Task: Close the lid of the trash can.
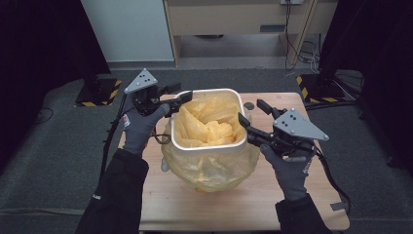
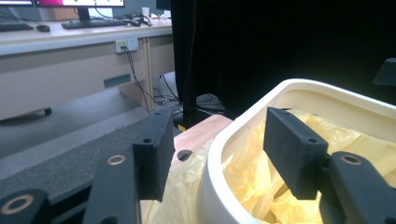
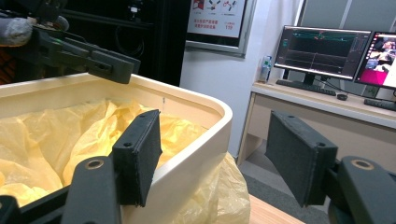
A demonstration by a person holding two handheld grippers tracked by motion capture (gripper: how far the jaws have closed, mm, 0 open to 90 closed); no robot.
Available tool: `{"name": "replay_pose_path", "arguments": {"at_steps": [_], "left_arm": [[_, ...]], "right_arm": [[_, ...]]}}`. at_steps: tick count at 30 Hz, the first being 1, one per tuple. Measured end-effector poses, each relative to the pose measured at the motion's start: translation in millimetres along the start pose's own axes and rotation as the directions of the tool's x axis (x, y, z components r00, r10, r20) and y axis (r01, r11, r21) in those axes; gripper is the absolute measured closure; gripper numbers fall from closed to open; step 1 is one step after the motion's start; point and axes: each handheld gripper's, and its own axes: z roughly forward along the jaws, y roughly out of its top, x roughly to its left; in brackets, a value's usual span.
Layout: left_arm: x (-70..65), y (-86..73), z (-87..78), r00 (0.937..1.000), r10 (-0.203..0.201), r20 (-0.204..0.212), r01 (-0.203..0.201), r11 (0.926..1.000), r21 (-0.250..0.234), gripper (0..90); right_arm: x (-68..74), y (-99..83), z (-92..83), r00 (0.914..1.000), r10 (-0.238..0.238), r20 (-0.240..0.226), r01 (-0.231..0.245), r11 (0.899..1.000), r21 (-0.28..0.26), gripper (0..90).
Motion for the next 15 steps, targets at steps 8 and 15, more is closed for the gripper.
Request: {"name": "replay_pose_path", "arguments": {"at_steps": [8, 15], "left_arm": [[14.2, -17.9, -2.5, 0.9981, -0.057, -0.023, 0.056, 0.9977, -0.037, 39.7], [15.0, -20.6, -0.6, 0.9986, -0.027, -0.046, 0.026, 0.999, -0.037, 41.0]], "right_arm": [[0.0, -1.9, 4.6, 0.9999, 0.011, 0.005, -0.011, 1.0, 0.007, 35.5], [-0.1, -4.7, 9.1, 0.9997, 0.012, 0.02, -0.012, 1.0, 0.001, 36.3]]}}
